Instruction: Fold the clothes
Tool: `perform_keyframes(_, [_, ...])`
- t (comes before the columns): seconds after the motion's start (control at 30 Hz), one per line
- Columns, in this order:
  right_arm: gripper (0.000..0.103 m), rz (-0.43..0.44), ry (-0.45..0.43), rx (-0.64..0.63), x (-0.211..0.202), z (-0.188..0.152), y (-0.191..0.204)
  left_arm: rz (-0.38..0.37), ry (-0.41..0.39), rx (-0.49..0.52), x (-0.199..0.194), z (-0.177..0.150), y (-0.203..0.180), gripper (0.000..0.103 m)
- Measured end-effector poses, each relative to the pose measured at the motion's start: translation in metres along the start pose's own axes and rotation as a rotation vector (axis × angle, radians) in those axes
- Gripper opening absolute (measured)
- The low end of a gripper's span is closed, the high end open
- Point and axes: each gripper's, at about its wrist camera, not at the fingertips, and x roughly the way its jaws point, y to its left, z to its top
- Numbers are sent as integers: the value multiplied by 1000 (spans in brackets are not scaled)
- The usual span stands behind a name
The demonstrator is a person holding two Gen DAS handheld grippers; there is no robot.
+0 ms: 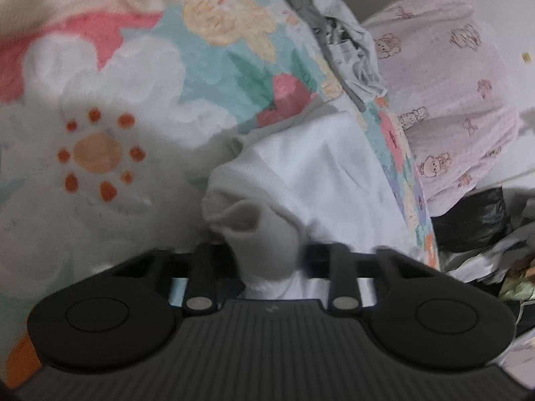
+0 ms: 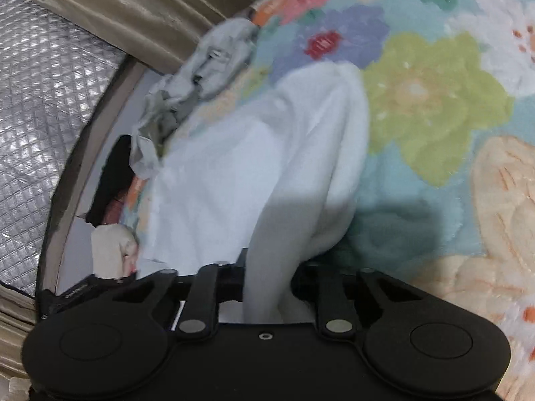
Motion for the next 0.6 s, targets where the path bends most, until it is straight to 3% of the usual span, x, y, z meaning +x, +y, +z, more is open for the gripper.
perform_keyframes(0.13, [19, 13, -51, -91, -25, -6, 38, 82, -110, 122, -24, 0, -25, 20])
perform_keyframes(0.3, [18, 24, -50, -297, -40, -23, 106, 133, -234, 280, -76, 17, -52, 20])
perform_keyframes(0.43, [18, 59, -44, -417, -37, -22, 153, 132, -248, 285, -113, 51, -49, 20])
perform_keyframes(0.6, [18, 159, -71, -606, -7, 4, 242, 211, -383, 354, -164, 115, -49, 20])
